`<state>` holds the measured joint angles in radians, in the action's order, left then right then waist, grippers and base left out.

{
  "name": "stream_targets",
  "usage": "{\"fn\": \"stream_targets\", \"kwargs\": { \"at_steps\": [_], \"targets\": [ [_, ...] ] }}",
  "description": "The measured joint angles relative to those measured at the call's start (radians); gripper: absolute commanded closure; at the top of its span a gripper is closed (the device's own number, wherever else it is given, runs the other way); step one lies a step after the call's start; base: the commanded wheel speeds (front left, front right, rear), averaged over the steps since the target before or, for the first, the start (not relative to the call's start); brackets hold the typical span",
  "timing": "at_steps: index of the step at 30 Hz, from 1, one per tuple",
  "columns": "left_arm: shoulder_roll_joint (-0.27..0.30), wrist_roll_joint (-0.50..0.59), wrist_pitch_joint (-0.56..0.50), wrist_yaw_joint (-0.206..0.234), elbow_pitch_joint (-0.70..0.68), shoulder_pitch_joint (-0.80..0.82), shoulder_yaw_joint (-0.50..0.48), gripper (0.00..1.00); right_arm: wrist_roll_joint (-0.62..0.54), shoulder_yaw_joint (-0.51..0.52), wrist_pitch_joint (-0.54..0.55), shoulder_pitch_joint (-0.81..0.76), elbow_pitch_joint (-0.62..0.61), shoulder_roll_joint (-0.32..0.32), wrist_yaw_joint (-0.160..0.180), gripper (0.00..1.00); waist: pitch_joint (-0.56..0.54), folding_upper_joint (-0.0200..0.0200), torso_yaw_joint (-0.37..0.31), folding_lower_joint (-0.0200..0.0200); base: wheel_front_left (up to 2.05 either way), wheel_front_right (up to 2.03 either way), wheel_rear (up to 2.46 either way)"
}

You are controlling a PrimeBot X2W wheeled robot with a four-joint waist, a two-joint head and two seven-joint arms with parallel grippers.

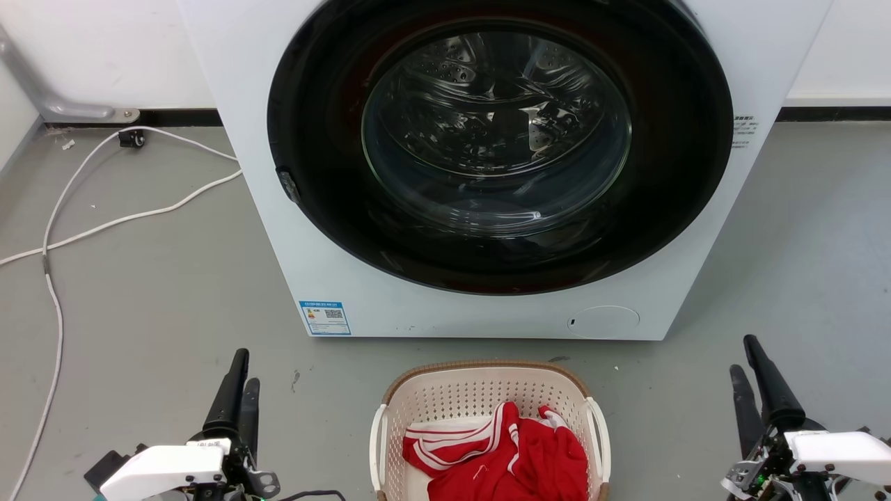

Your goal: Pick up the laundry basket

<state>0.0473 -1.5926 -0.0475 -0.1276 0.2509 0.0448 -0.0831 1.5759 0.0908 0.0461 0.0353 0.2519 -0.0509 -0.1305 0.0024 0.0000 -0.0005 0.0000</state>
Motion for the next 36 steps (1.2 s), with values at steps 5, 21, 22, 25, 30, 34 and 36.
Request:
{"fn": "stream_targets", "kwargs": {
  "at_steps": [5,21,22,25,30,34,36],
  "targets": [
    [0.000,0.037,0.023,0.001,-0.002,-0.002,-0.016,0.00,-0.069,0.015,-0.021,0.000,-0.011,0.000,0.000,0.00,-0.001,0.0000,0.000,0.0000,0.00,0.00,0.00],
    [0.000,0.270,0.086,0.104,-0.118,-0.005,-0.064,0.00,-0.467,0.049,-0.083,0.000,-0.118,0.001,0.000,0.00,-0.001,0.0000,0.003,0.0000,0.00,0.00,0.00],
    [0.000,0.289,0.089,0.111,-0.132,-0.005,-0.062,0.00,-0.492,0.048,-0.088,0.000,-0.128,0.001,0.000,0.00,0.000,0.0000,0.003,0.0000,0.00,0.00,0.00],
    [0.000,0.350,0.100,0.130,-0.174,-0.005,-0.053,0.00,-0.583,0.043,-0.099,0.001,-0.167,0.000,0.000,0.00,0.001,0.0000,0.004,0.0000,0.00,0.00,0.00],
    [0.000,0.515,0.114,0.168,-0.242,-0.015,-0.005,0.00,-0.738,0.032,-0.114,0.001,-0.222,0.001,0.000,0.00,0.004,0.0000,0.005,0.0000,0.00,0.00,0.00],
    [0.000,0.642,0.130,0.197,-0.287,-0.016,0.047,0.00,-0.844,0.012,-0.127,0.001,-0.259,0.000,0.000,0.00,0.006,0.0000,0.004,0.0000,0.00,0.00,0.00],
    [0.000,0.695,0.135,0.203,-0.300,-0.016,0.072,0.00,-0.882,0.007,-0.134,0.001,-0.272,0.001,0.000,0.00,0.007,0.0000,0.003,0.0000,0.00,0.00,0.00]
  ]
}}
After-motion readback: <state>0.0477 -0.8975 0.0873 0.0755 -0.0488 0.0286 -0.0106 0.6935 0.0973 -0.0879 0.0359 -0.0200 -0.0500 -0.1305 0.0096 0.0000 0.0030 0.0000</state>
